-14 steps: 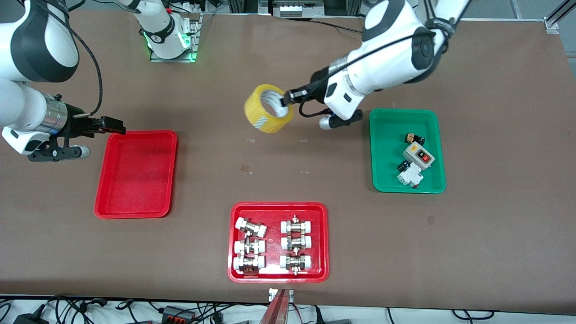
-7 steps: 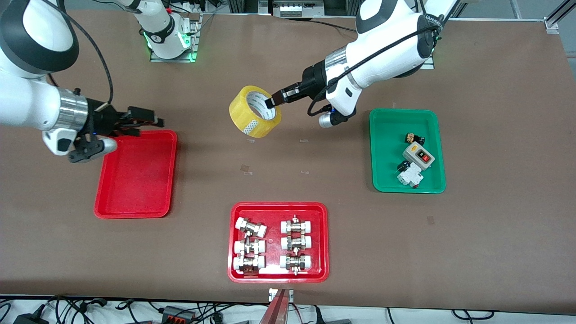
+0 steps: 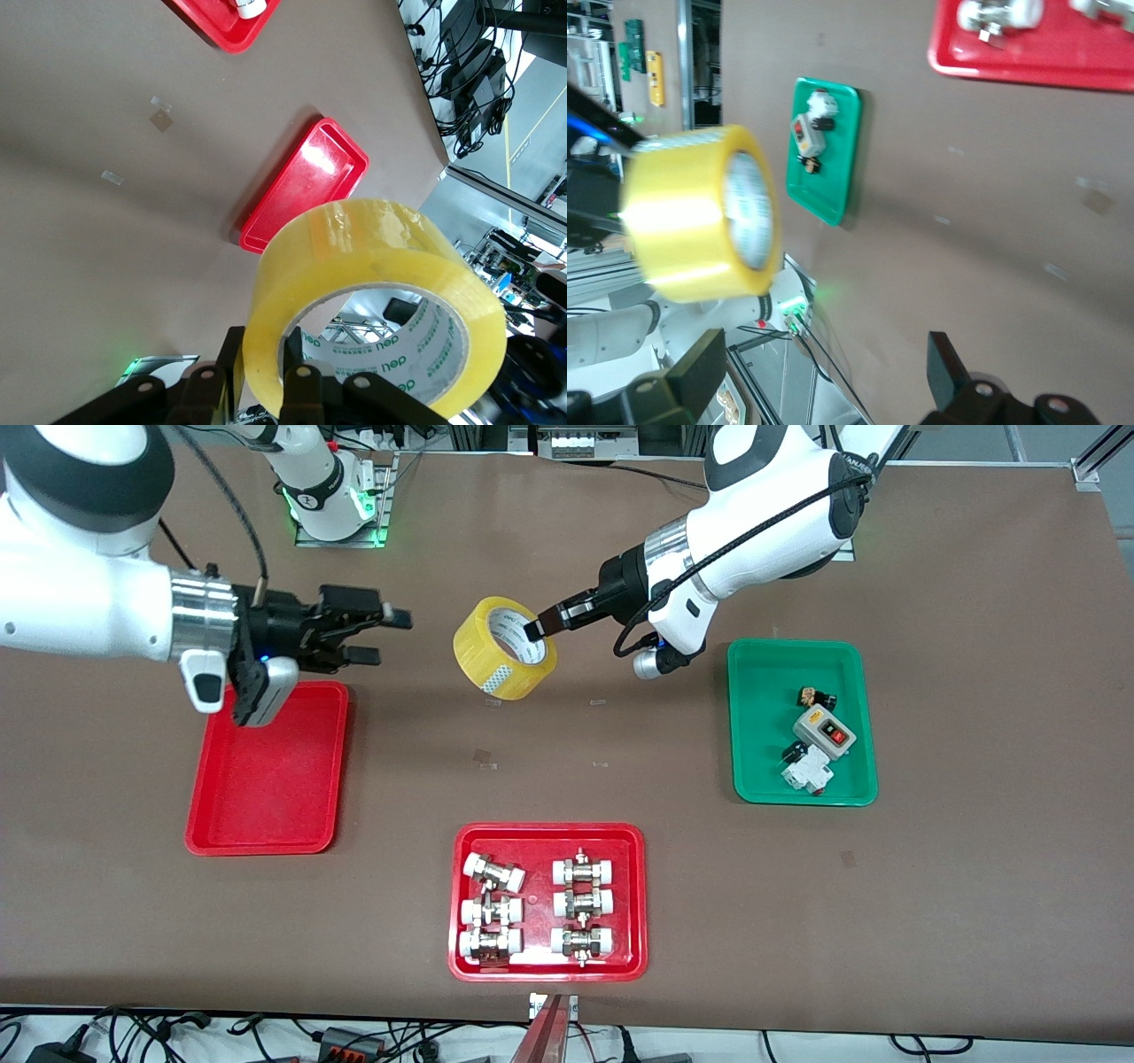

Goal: Left arm passes tape to right arm into tray
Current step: 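Close the right gripper on the tape roll beside the left gripper, then open the left gripper and withdraw it from the tape roll, then lower the tape into the empty red tray with the right gripper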

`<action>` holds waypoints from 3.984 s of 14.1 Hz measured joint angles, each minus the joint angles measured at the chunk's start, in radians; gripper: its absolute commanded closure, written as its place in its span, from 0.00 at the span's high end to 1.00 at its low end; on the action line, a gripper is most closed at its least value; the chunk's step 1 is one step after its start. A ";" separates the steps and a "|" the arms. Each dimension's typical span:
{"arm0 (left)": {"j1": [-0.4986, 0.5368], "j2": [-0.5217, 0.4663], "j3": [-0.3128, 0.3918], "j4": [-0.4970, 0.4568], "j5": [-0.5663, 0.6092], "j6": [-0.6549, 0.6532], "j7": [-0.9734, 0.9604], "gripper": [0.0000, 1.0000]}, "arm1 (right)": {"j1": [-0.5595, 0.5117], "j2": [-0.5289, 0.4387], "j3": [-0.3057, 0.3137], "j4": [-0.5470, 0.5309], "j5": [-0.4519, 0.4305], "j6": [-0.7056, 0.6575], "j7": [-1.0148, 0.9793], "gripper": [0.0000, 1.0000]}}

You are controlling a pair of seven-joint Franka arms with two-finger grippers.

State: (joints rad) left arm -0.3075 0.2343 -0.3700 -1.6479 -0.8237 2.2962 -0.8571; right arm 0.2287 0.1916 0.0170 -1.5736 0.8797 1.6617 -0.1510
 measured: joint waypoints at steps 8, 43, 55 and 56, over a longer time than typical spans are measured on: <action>0.000 0.000 0.000 -0.002 0.000 0.000 0.000 0.10 | 0.129 0.051 0.000 0.088 0.006 0.116 0.076 1.00; 0.003 0.000 0.000 -0.021 0.000 -0.002 0.000 0.73 | 0.164 0.101 -0.004 0.113 0.009 0.193 0.076 0.28; 0.168 -0.072 0.007 -0.005 0.220 -0.291 0.050 1.00 | 0.097 0.164 -0.027 0.111 0.002 0.195 0.069 0.28; 0.191 -0.084 0.007 -0.002 0.290 -0.332 0.051 1.00 | 0.068 0.186 -0.030 0.111 0.001 0.195 0.066 0.28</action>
State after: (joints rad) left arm -0.1163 0.1507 -0.3628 -1.6500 -0.5336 1.9646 -0.8065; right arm 0.2969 0.3777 -0.0126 -1.4630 0.8804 1.8566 -0.0853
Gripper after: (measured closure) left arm 0.000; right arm 0.467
